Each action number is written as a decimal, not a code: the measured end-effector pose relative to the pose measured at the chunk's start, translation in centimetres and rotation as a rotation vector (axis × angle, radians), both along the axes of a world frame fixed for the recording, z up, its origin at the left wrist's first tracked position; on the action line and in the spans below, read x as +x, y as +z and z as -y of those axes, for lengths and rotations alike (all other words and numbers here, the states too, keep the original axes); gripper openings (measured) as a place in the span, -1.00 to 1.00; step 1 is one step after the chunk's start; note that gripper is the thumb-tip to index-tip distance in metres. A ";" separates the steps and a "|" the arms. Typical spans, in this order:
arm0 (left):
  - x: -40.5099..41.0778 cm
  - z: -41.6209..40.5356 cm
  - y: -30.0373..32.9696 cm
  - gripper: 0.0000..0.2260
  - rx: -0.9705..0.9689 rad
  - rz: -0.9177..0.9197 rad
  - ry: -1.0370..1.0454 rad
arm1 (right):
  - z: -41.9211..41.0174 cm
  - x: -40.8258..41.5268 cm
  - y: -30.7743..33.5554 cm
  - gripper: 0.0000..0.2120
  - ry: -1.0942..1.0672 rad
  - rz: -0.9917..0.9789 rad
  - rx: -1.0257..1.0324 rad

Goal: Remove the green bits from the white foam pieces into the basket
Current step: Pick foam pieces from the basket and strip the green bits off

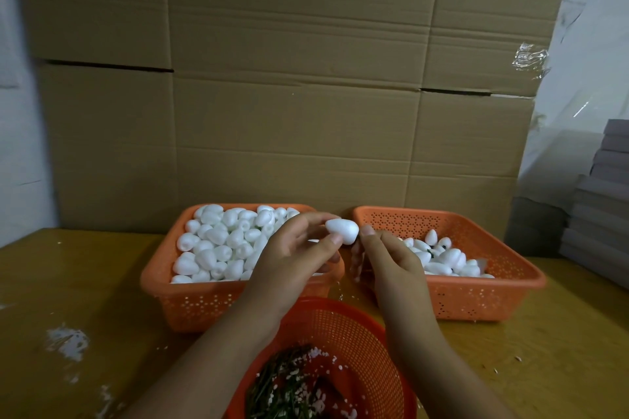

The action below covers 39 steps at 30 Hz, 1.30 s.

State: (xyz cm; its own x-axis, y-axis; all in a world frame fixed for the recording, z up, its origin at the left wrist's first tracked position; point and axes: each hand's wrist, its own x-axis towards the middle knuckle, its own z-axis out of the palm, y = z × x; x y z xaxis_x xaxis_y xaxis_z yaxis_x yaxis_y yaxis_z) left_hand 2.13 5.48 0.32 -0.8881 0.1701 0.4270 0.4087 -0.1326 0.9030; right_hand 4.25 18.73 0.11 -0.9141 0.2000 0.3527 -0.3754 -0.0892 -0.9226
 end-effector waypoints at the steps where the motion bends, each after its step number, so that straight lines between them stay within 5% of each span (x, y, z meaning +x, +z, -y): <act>1: 0.0 0.0 0.0 -0.86 0.005 0.000 0.003 | 0.0 0.0 0.0 -0.64 0.001 -0.005 0.003; 13: -0.4 0.4 0.0 -0.83 0.081 0.067 0.001 | 0.0 -0.1 0.0 -0.93 -0.014 -0.072 0.007; 39: 0.0 0.2 0.1 -0.84 0.034 0.025 -0.018 | 0.0 0.0 0.0 -0.72 -0.059 -0.069 -0.023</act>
State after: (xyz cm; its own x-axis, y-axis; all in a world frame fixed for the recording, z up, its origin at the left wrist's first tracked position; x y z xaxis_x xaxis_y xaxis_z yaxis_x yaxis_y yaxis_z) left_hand 2.12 5.30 0.40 -0.8955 0.1716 0.4106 0.3835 -0.1705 0.9077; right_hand 4.27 18.76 0.10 -0.8741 0.2620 0.4090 -0.4432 -0.0856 -0.8923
